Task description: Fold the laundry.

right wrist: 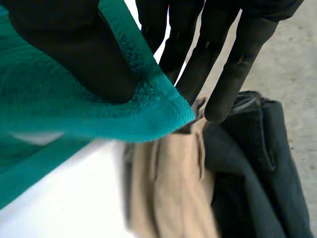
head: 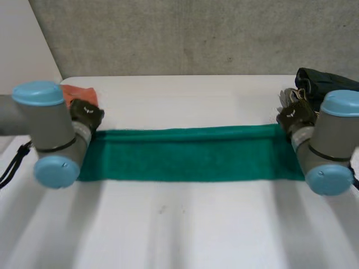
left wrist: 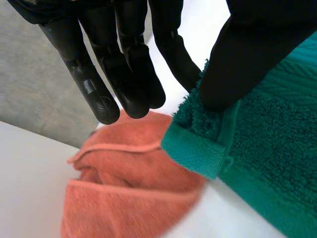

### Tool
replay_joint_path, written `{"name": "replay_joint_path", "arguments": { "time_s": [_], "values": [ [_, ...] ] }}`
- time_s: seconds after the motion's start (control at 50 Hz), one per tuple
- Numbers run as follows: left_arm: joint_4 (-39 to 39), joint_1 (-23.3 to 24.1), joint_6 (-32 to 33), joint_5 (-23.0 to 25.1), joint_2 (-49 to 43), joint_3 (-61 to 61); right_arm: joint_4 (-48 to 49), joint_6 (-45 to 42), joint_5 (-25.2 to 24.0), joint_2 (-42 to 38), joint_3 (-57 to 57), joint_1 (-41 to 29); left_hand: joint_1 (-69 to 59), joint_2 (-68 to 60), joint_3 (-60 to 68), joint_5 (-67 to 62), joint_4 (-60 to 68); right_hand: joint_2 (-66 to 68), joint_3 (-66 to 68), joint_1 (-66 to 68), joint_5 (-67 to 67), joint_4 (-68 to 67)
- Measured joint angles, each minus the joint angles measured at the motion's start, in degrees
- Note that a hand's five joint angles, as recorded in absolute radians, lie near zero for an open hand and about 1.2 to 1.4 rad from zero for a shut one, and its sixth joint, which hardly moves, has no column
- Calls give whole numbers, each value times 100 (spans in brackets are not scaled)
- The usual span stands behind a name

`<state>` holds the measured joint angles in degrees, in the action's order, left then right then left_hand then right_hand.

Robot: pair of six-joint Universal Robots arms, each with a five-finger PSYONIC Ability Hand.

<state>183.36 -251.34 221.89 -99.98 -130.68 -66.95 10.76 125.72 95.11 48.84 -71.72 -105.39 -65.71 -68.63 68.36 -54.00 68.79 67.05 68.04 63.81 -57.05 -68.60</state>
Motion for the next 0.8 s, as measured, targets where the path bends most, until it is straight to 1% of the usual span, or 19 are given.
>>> {"name": "replay_joint_path", "arguments": {
  "time_s": [0.08, 0.12, 0.14, 0.16, 0.18, 0.2, 0.22, 0.24, 0.28, 0.34, 0.44, 0.46, 0.48, 0.5, 0.58, 0.6, 0.62, 0.7, 0.8],
  "values": [
    [-18, 18, -2, -101, -589, 855, 152, -41, 94, -532, 672, -45, 0, 0, 0, 0, 0, -31, -36, -11, 32, 43],
    [-25, 42, 7, -136, -837, 1217, 207, -61, 114, -814, 1021, -54, 149, 186, -179, 86, -195, -1486, -1498, -1240, 1426, 1517],
    [-29, 59, 10, -144, -920, 1338, 215, -63, 115, -852, 1066, -56, 149, 186, -179, 86, -195, -1838, -1723, -1587, 1654, 1742],
    [-31, 97, 16, -158, -1039, 1511, 271, -71, 117, -1062, 1317, -80, 2655, 2564, -2400, 2168, -2471, -3534, -3466, -3274, 3392, 3387],
    [-30, 126, 19, -167, -1099, 1596, 314, -70, 120, -1160, 1436, -97, 3725, 3529, -3473, 3128, -3461, -4288, -4207, -4009, 4280, 4249],
    [-27, 162, 20, -175, -1155, 1675, 364, -65, 124, -1239, 1536, -114, 4494, 4319, -4263, 3887, -4278, -4980, -4885, -4686, 4912, 4942],
    [-27, 196, 18, -183, -1188, 1717, 423, -51, 131, -1304, 1620, -134, 5146, 5012, -4956, 4604, -5085, -5271, -5279, -4988, 5260, 5341],
    [-25, 224, 15, -188, -1203, 1736, 461, -39, 136, -1331, 1660, -147, 5367, 5370, -5281, 4889, -5399, -5412, -5447, -5077, 5395, 5502],
    [-22, 300, 3, -203, -1194, 1718, 579, 38, 153, -1334, 1705, -195, 5477, 5676, -5628, 5135, -5717, -5513, -5616, -5121, 5481, 5671],
    [-25, 352, -9, -214, -1099, 1597, 637, 151, 156, -1211, 1611, -226, 5477, 5707, -5635, 5135, -5724, -5513, -5628, -5121, 5481, 5699],
    [-25, 388, -51, -211, -477, 917, 554, 647, 31, -385, 854, -206, 5477, 5709, -5635, 5135, -5724, -5513, -5628, -5121, 5481, 5701],
    [-14, 386, -68, -200, -258, 670, 469, 801, -51, -102, 596, -191, 5477, 5709, -5635, 5135, -5724, -5513, -5628, -5121, 5483, 5701],
    [-4, 383, -84, -192, -101, 489, 440, 849, -78, -14, 517, -185, 5477, 5709, -5635, 5135, -5724, -5513, -5628, -5121, 5482, 5701],
    [25, 378, -138, -173, 231, 97, 209, 1108, -267, 455, 86, -134, 5477, 5709, -5635, 5136, -5724, -5513, -5628, -5121, 5482, 5701],
    [144, 365, -397, -87, 1000, -880, -446, 1558, -767, 1190, -675, 160, 5477, 5709, -5635, 5135, -5724, -5510, -5624, -5118, 5479, 5696],
    [168, 364, -437, -70, 1077, -986, -494, 1584, -805, 1224, -720, 190, 5477, 5709, -5635, 5135, -5724, -5502, -5613, -5112, 5473, 5683],
    [247, 361, -566, -6, 1294, -1293, -767, 1711, -1015, 1380, -960, 369, 5477, 5709, -5635, 5135, -5724, -5464, -5535, -5080, 5406, 5604],
    [577, 350, -926, 268, 1718, -1992, -1244, 1898, -1483, 1544, -1440, 782, 5477, 5709, -5635, 5135, -5724, -4970, -5054, -4670, 4920, 5115],
    [992, 311, -1174, 577, 1883, -2435, -1259, 1938, -1804, 1522, -1761, 1051, 5477, 5709, -5635, 5135, -5724, -4495, -4542, -4109, 4388, 4585]
  ]
}}
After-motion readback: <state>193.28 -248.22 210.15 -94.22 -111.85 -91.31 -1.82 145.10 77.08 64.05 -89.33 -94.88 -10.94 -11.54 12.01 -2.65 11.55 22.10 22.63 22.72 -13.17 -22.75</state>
